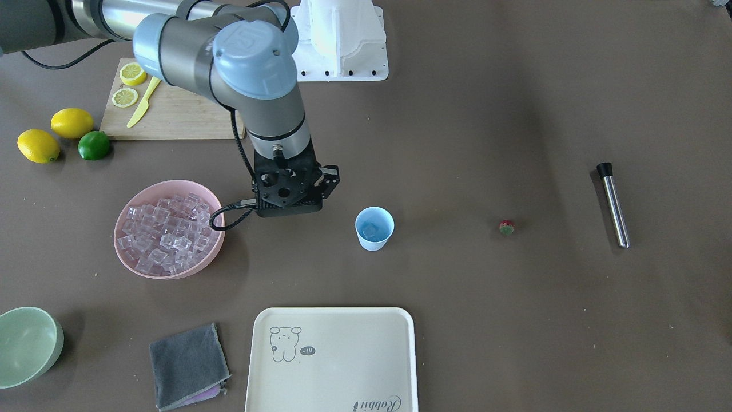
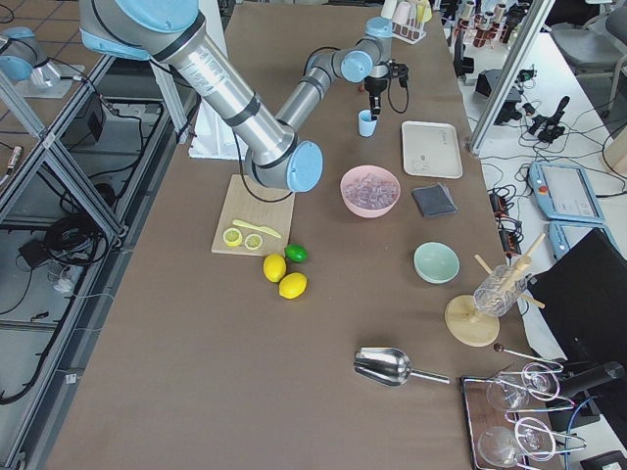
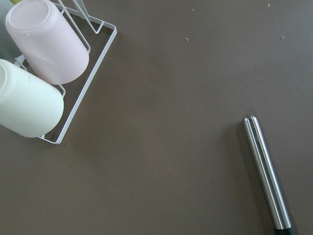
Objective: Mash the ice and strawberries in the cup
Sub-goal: 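Carry the ice cube with the right gripper over the light-blue cup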
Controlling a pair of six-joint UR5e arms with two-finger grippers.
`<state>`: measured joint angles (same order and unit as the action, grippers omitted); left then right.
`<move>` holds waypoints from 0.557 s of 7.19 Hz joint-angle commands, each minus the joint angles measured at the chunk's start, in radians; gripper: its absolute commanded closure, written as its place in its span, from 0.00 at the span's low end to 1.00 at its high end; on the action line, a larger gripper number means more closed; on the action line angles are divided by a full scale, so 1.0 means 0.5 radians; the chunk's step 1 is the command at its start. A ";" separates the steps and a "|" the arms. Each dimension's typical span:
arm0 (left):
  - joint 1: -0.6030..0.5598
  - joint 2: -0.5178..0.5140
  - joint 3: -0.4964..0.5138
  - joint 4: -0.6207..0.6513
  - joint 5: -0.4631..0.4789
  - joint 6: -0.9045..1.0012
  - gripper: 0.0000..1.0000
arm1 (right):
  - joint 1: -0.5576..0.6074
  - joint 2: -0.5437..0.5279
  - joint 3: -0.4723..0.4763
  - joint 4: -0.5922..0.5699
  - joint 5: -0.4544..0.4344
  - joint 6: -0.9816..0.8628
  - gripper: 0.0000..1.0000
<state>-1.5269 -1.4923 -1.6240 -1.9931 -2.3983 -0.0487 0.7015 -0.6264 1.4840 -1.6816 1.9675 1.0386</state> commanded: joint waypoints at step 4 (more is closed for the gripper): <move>0.056 -0.001 0.002 -0.002 -0.002 0.002 0.02 | -0.234 0.213 -0.323 0.212 -0.309 0.300 1.00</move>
<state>-1.5021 -1.4926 -1.6240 -1.9940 -2.3990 -0.0480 0.5971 -0.5302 1.3417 -1.6101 1.8253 1.1768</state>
